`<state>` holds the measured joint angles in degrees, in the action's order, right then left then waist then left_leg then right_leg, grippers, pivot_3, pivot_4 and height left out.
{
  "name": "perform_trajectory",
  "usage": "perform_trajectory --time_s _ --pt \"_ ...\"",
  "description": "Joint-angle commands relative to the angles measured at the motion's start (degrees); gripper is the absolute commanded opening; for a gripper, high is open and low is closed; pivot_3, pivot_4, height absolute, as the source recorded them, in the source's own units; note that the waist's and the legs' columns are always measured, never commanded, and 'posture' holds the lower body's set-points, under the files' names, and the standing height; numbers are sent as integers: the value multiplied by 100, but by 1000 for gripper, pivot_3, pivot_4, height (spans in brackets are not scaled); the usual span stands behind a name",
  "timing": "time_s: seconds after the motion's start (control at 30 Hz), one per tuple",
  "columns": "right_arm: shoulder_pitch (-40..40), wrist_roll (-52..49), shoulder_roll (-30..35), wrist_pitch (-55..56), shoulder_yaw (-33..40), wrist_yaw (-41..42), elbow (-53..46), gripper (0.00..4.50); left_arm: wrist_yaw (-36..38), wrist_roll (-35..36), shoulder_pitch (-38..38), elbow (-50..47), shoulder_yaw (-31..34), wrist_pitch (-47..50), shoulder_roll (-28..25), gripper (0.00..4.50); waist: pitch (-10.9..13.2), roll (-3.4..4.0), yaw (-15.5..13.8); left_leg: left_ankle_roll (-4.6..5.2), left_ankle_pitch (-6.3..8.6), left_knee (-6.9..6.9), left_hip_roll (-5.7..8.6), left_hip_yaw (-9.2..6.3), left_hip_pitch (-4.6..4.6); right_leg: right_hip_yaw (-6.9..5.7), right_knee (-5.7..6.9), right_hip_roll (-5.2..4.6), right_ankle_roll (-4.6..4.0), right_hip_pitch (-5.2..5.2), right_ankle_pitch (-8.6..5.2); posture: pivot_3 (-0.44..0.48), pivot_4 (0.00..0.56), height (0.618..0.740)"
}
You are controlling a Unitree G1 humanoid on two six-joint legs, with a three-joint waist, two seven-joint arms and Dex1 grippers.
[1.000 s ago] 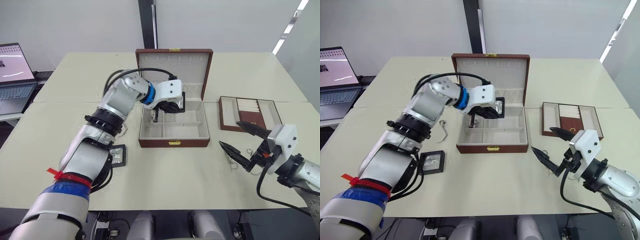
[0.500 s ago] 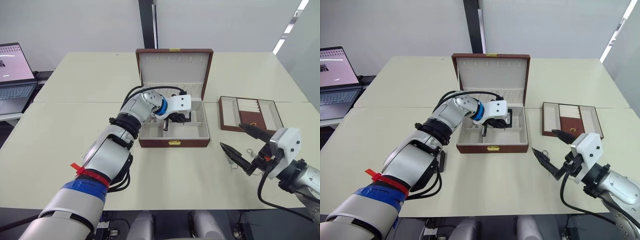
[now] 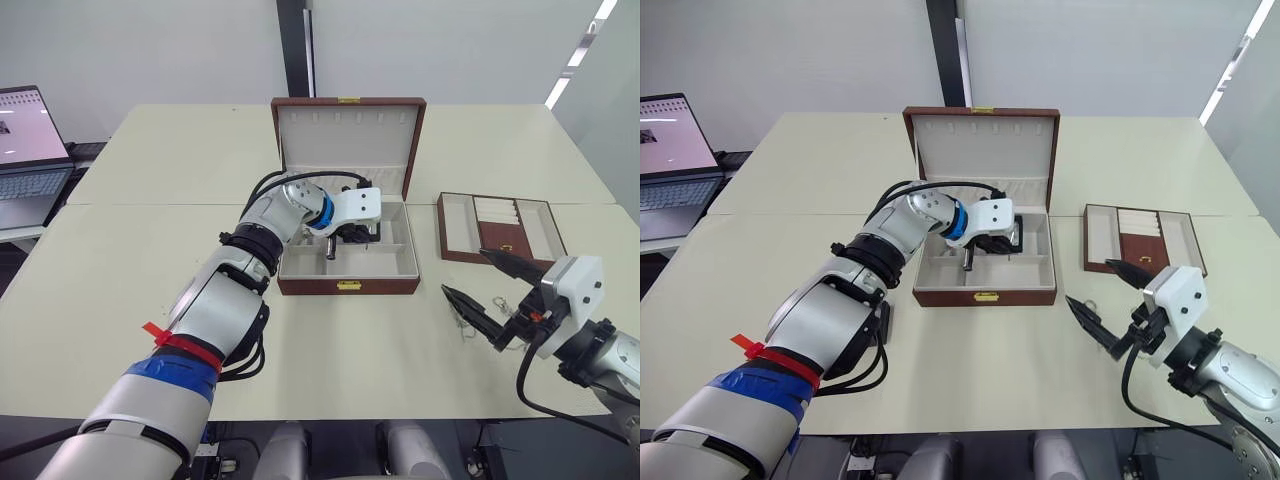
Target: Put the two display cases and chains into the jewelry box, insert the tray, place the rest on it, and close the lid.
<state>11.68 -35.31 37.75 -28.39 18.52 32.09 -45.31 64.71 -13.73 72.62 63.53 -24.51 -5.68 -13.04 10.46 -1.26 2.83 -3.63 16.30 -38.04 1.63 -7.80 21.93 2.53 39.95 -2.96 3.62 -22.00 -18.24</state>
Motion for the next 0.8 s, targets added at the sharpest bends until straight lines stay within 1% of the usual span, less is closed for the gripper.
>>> perform_trajectory --time_s 0.03,0.3,0.43,0.5,0.67,0.73,0.8 --pt "-60 -77 49 21 103 -10 -169 4500 4 -9 146 -60 133 -70 21 652 0 0 0 0 0 0 0 0 0 0 0 0 0 0 0 0 150 740" --pt "-83 -80 44 16 86 3 -156 4500 116 78 162 -112 248 -3 49 2844 0 0 -1 0 0 0 0 0 0 0 0 0 0 0 0 0 150 740" --pt "-118 -121 54 16 134 41 -100 4500 377 316 191 -229 493 170 85 4015 0 0 0 0 0 -1 1 0 0 0 1 0 0 0 0 0 150 740" --pt "-155 -132 71 18 155 72 -43 4500 506 459 207 -309 639 298 83 4474 0 0 13 0 0 -1 0 1 0 0 1 0 0 0 0 0 150 740" --pt "-254 -198 120 37 240 179 157 4500 706 849 253 -595 1051 702 -38 4474 0 0 16 0 0 -1 0 0 0 0 2 0 0 0 0 0 150 740" --pt "-273 -259 127 57 323 239 292 4500 933 1126 171 -932 1284 1036 -219 4474 0 0 30 0 0 -1 0 0 -1 0 2 0 0 0 0 0 150 740" --pt "-207 -273 155 106 436 353 459 4500 1198 1430 -53 -1507 1500 1492 -497 4474 0 1 56 0 0 0 -2 0 -1 0 2 1 0 0 0 0 150 740"
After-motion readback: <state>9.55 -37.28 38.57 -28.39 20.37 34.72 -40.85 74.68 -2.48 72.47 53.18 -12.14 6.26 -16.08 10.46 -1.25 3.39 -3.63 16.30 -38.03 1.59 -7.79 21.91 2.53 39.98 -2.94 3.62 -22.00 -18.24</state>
